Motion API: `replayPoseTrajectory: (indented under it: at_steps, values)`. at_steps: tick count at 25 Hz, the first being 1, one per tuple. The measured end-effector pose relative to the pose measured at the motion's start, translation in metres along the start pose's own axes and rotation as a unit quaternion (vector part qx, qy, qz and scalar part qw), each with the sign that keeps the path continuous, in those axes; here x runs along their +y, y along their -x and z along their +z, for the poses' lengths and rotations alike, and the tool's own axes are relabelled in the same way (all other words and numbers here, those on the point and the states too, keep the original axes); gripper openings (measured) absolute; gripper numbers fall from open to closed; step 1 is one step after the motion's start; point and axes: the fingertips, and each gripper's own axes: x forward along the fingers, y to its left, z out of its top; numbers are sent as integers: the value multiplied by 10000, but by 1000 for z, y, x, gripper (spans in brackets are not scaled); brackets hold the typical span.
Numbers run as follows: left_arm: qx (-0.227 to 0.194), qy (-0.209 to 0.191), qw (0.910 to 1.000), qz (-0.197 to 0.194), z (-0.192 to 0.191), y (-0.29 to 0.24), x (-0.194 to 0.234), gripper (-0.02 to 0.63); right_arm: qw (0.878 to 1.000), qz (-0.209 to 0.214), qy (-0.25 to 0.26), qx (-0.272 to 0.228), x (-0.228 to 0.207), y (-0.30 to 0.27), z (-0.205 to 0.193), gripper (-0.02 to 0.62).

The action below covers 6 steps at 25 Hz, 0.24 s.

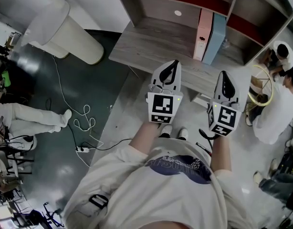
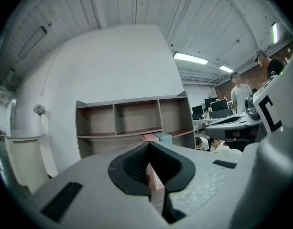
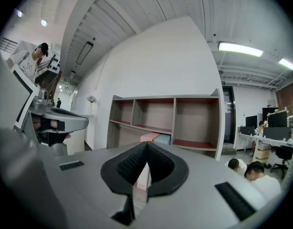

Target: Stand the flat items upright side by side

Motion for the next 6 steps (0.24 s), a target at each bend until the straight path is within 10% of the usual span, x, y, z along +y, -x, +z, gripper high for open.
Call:
replayPoseTrajectory:
  at_steps: [6]
  values:
    - [41,-20,10000,-15,-1,-6,-6,6,10000,15,30,-4,-5,-3,1,-2]
